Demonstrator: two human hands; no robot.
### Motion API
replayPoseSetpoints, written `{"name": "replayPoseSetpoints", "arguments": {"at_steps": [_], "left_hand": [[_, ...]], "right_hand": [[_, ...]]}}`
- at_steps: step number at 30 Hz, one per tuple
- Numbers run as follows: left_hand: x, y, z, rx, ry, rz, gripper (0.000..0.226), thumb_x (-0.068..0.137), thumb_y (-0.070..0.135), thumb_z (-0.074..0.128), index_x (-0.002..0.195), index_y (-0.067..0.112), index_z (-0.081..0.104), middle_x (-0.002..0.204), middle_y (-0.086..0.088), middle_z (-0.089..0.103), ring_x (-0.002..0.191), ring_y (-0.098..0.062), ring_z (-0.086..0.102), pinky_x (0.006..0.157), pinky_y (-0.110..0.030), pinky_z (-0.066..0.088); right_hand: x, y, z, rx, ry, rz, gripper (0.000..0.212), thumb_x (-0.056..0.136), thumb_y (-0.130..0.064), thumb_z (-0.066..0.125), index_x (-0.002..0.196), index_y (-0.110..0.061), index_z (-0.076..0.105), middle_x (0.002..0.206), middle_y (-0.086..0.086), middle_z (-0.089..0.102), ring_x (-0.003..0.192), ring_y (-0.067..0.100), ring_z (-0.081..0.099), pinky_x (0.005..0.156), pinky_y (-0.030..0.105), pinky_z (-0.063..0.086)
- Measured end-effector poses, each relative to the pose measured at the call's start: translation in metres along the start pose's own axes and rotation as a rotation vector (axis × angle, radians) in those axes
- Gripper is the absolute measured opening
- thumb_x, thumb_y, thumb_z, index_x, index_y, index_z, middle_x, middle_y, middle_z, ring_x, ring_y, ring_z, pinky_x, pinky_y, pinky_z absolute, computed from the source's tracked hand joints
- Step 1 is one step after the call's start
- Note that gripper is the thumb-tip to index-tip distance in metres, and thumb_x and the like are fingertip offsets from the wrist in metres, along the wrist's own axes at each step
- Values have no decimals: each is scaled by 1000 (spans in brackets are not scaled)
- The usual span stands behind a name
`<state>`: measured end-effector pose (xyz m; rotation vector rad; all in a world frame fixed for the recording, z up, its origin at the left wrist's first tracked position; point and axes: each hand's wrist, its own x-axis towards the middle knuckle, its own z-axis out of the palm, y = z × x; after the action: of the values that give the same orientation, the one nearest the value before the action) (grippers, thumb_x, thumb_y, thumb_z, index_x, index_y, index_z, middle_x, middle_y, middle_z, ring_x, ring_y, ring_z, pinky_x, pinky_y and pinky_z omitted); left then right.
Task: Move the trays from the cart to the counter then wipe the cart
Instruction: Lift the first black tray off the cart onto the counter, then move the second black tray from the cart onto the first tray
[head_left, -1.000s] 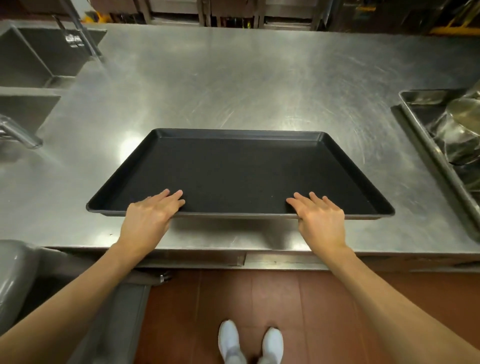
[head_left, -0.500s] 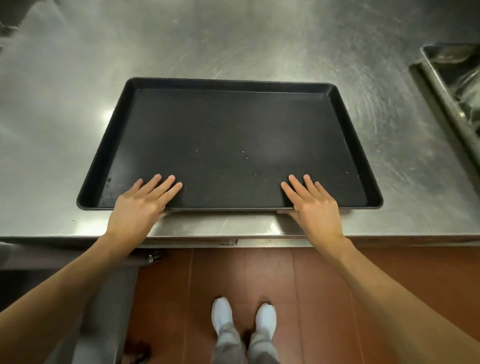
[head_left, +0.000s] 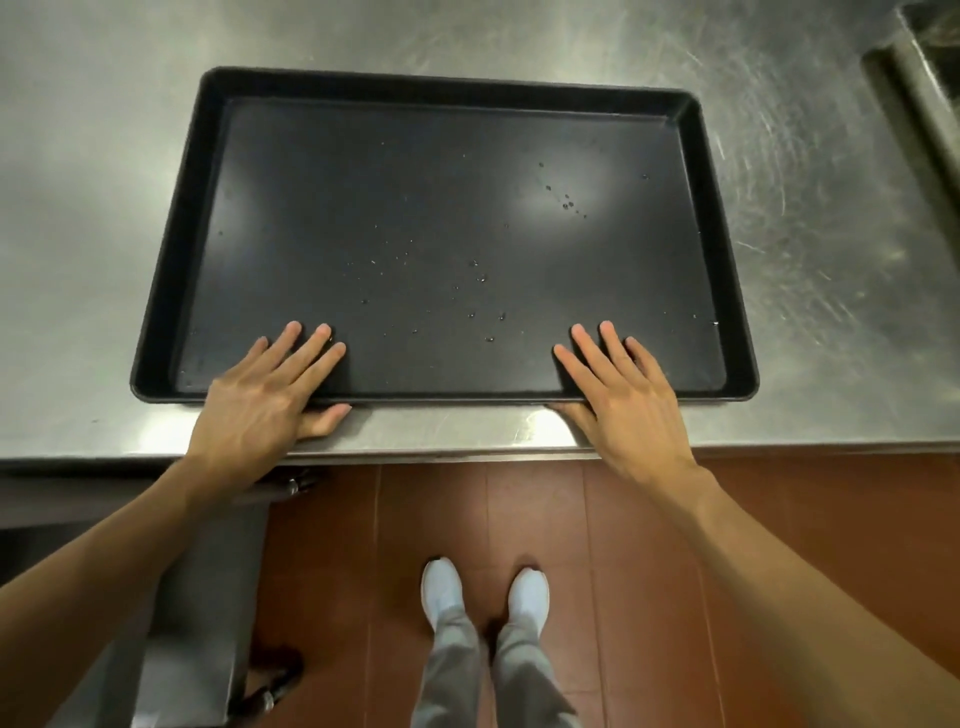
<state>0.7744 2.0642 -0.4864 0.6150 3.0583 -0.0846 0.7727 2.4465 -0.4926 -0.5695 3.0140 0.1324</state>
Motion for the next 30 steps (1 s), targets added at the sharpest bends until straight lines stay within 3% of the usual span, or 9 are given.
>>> {"name": "replayPoseSetpoints", "arguments": {"at_steps": [4,7,8,10,13,15,17,21,30], "left_hand": [[2,4,-21,-71,-119,-34,73,90,63,30,138,13,53,141,-13,56,131,-35,51,102,-51,47],[4,11,-63,-457,-107,-206,65,93,58,45,149,28,34,134,5,59,114,-19,60,95,-36,47],[5,18,-80,-650,-64,-289,61,93,50,52,148,30,35,132,12,58,108,-12,60,96,-32,45],[7,32,-115,-1028,148,-458,40,94,37,59,132,29,52,121,12,67,104,-10,64,97,-27,47],[5,52,-187,-1459,441,-607,18,95,25,58,107,16,67,102,-5,74,99,-20,68,97,-41,52],[-11,64,-240,-1624,570,-633,20,98,18,53,106,6,67,99,-12,72,94,-27,68,93,-45,53],[-36,77,-282,-1675,696,-639,22,98,14,52,107,0,66,98,-17,71,90,-30,66,89,-45,53],[-124,112,-326,-1624,855,-640,19,97,14,52,99,5,69,96,-17,72,89,-29,67,90,-47,53],[-394,163,-370,-1385,1281,-819,22,94,19,54,96,5,70,94,-20,74,91,-31,69,85,-44,55]], "right_hand": [[1,-3,-17,33,-137,9,72,95,-61,14,154,-23,29,163,6,26,152,31,15,123,50,17],[2,-13,-49,225,-146,79,76,93,-67,19,153,-23,34,162,2,29,154,22,9,123,42,15],[2,-19,-67,344,-78,131,71,94,-65,28,147,-21,45,156,0,41,153,19,16,119,37,23],[2,-33,-113,609,143,253,45,96,-51,49,121,-18,67,125,-3,65,136,15,42,99,27,39],[3,-51,-189,1026,413,402,12,91,-27,64,84,-23,72,83,-8,69,90,15,64,82,30,47],[-2,-63,-239,1334,455,421,13,85,-24,63,76,-25,73,77,-3,72,82,19,69,80,35,54],[-15,-77,-278,1534,476,371,19,87,-14,60,77,-21,74,79,4,73,84,23,71,76,37,56],[-71,-119,-324,1686,503,221,22,91,-8,56,79,-15,73,79,7,74,78,21,70,75,39,59],[-211,-259,-385,1812,258,-154,20,95,-11,56,87,-8,74,84,13,74,82,29,71,75,38,59]]}}
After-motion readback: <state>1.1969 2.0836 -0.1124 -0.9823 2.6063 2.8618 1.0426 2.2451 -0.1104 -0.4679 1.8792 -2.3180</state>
